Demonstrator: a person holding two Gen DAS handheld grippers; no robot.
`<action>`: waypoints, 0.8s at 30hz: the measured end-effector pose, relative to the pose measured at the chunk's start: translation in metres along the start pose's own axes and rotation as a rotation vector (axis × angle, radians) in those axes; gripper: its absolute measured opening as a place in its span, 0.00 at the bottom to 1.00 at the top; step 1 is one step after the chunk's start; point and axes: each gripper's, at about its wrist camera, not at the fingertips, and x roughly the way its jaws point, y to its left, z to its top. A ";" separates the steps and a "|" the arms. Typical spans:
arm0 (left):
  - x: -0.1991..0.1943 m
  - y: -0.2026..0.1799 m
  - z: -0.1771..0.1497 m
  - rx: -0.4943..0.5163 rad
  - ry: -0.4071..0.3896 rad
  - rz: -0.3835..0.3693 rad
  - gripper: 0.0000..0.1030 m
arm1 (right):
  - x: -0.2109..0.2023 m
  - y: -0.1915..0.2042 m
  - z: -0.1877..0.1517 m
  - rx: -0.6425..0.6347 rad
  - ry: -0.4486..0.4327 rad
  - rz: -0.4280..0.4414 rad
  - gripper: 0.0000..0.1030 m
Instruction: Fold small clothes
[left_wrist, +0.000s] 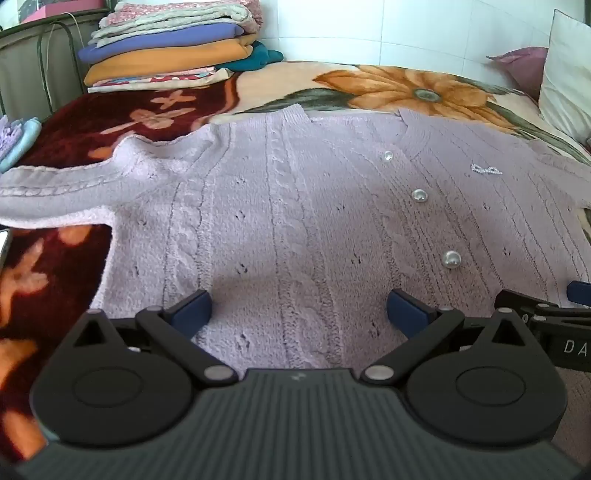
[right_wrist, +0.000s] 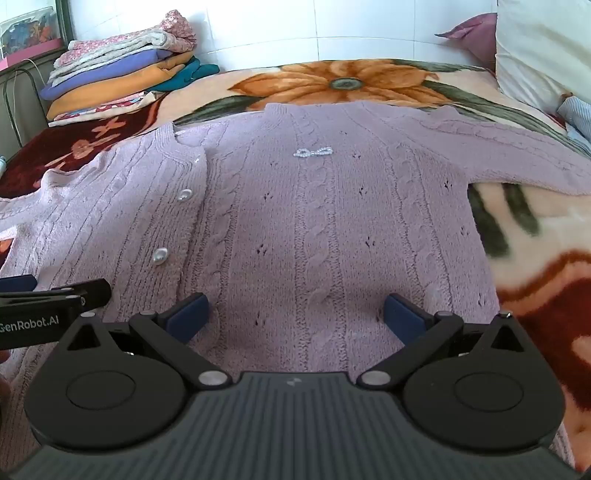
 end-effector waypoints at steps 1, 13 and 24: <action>0.000 0.000 0.000 0.000 0.000 0.001 1.00 | 0.000 0.000 0.000 0.004 0.002 0.003 1.00; 0.000 0.000 0.000 0.005 0.006 0.004 1.00 | 0.003 0.002 0.000 -0.010 0.009 -0.008 1.00; 0.006 0.000 -0.002 0.011 0.008 0.007 1.00 | 0.003 0.002 0.001 -0.010 0.010 -0.009 1.00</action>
